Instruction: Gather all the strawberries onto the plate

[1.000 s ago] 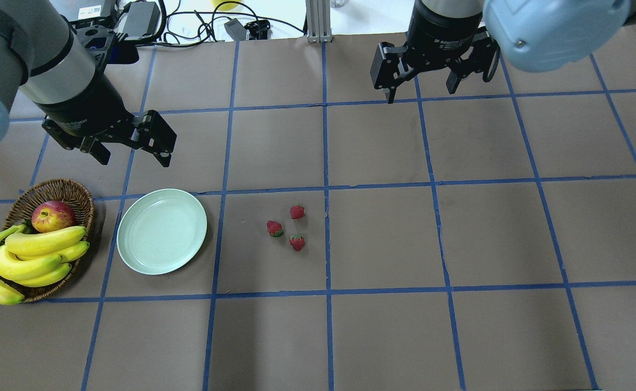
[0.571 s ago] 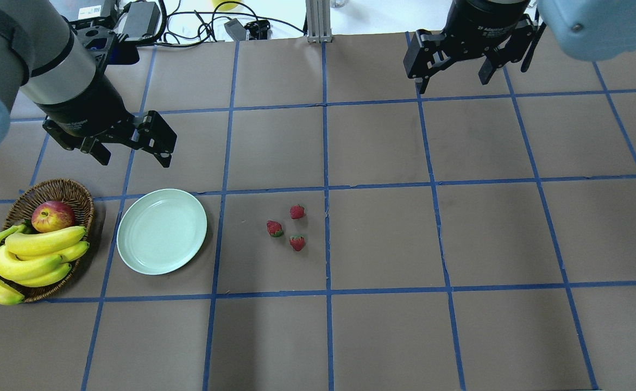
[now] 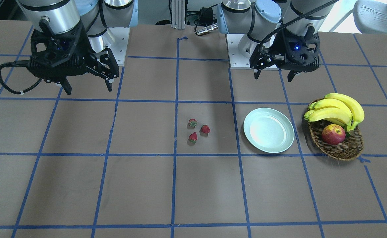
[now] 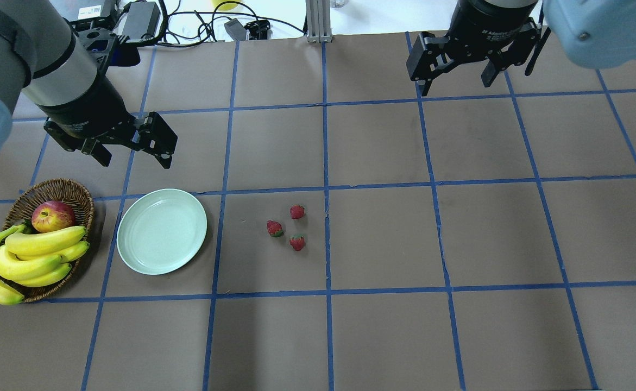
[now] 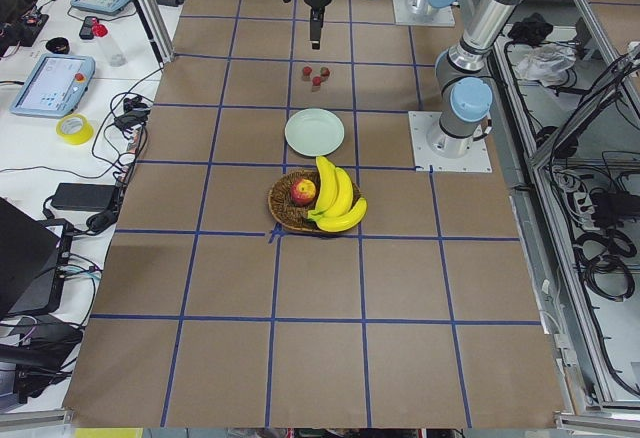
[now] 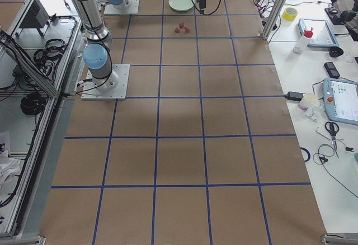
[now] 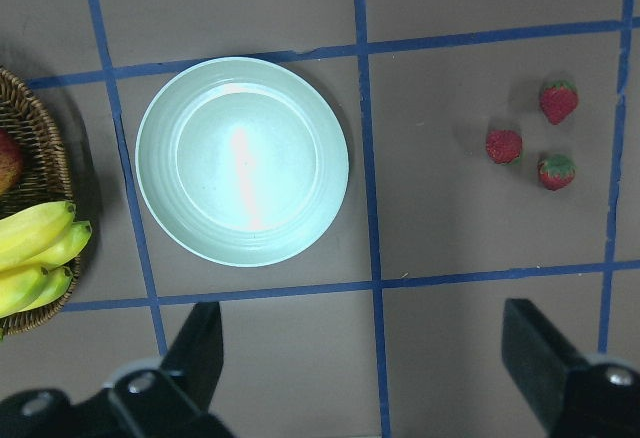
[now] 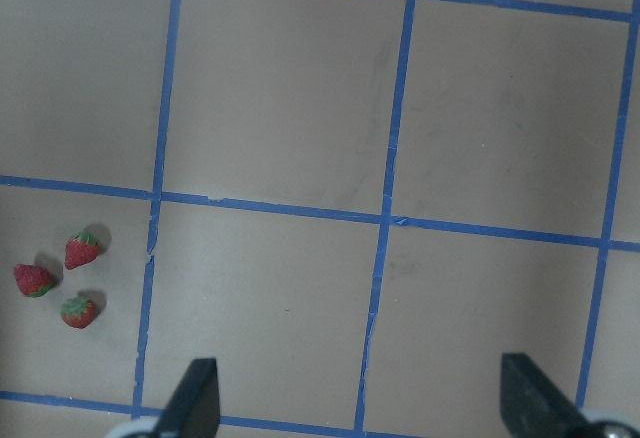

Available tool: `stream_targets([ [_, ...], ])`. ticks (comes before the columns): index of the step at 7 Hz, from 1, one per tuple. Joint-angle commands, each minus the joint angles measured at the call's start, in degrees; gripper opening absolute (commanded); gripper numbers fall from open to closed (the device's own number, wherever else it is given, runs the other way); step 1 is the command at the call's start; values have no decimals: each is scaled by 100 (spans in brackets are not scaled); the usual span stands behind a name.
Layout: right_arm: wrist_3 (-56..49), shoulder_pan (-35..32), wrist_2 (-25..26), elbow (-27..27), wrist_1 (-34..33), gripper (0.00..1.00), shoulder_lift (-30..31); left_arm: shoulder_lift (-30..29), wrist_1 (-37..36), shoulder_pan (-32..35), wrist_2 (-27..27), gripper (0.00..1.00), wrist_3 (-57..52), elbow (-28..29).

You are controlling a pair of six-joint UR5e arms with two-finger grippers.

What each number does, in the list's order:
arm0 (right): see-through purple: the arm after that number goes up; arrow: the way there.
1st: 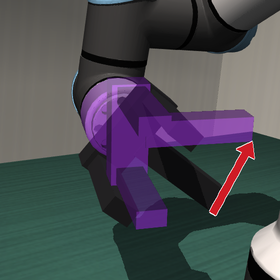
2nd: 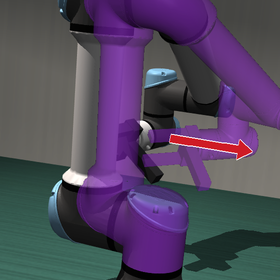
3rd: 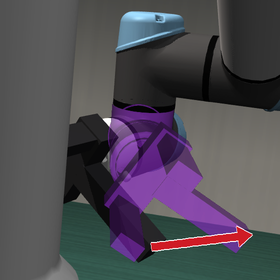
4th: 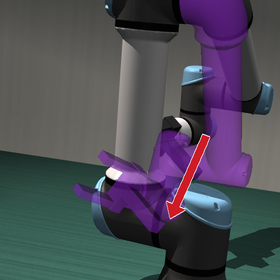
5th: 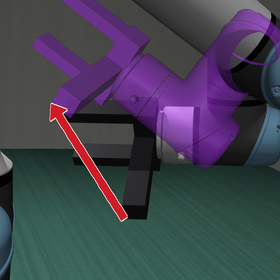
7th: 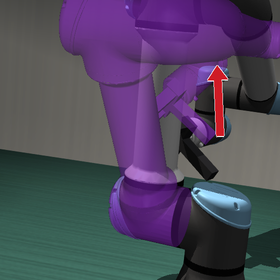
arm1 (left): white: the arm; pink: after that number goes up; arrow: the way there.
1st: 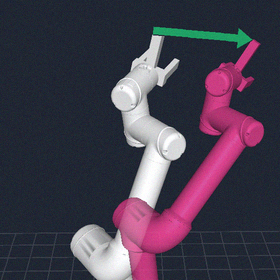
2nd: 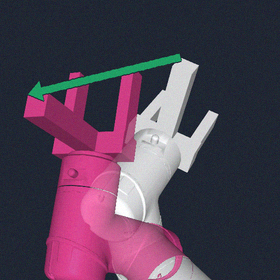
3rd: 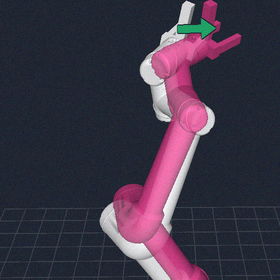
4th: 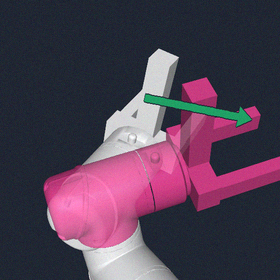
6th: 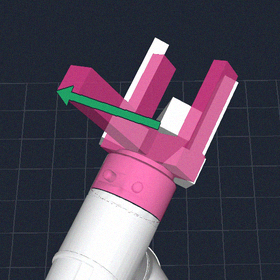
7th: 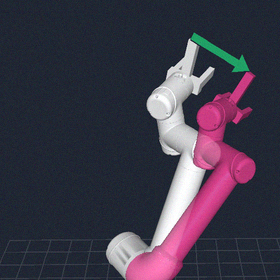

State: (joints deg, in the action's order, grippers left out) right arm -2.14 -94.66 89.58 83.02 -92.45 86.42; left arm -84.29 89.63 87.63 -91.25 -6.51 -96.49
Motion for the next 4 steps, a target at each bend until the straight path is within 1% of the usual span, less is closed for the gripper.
stream_targets([
  [1,-6,0,6,3,-1,100,7,0,-7,0,2,100,0,-1],
  [4,-15,0,-20,21,-9,100,-2,-9,-7,0,2,100,0,-1],
])
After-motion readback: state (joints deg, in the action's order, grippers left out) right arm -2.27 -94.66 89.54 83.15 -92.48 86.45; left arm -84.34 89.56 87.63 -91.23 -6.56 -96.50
